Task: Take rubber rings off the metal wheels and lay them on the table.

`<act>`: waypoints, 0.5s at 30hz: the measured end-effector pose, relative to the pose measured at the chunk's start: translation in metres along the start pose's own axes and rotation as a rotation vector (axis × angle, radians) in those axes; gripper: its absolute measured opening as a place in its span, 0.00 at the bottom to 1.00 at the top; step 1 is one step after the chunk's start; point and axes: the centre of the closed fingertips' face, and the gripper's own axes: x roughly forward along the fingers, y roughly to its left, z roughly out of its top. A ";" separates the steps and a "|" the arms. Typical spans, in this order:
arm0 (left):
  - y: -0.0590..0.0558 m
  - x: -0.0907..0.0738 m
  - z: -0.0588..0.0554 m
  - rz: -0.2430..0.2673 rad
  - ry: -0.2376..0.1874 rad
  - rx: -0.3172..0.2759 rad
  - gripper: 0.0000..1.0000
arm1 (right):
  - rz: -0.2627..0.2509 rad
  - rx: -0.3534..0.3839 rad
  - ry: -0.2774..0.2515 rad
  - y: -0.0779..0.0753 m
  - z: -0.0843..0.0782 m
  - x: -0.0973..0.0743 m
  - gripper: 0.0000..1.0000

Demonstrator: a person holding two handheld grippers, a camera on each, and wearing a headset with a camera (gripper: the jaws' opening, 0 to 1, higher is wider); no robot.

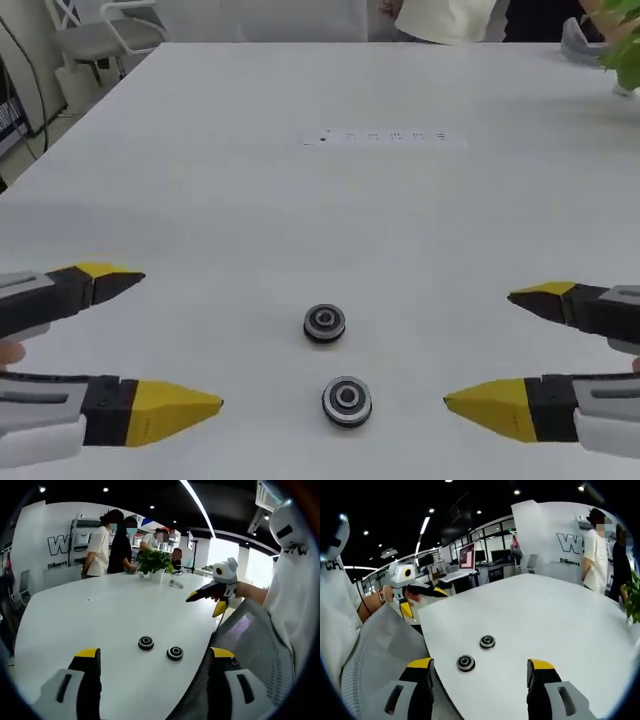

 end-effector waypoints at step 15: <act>-0.019 0.038 0.039 -0.134 0.010 0.256 0.69 | 0.126 -0.180 -0.038 0.011 0.052 0.026 0.54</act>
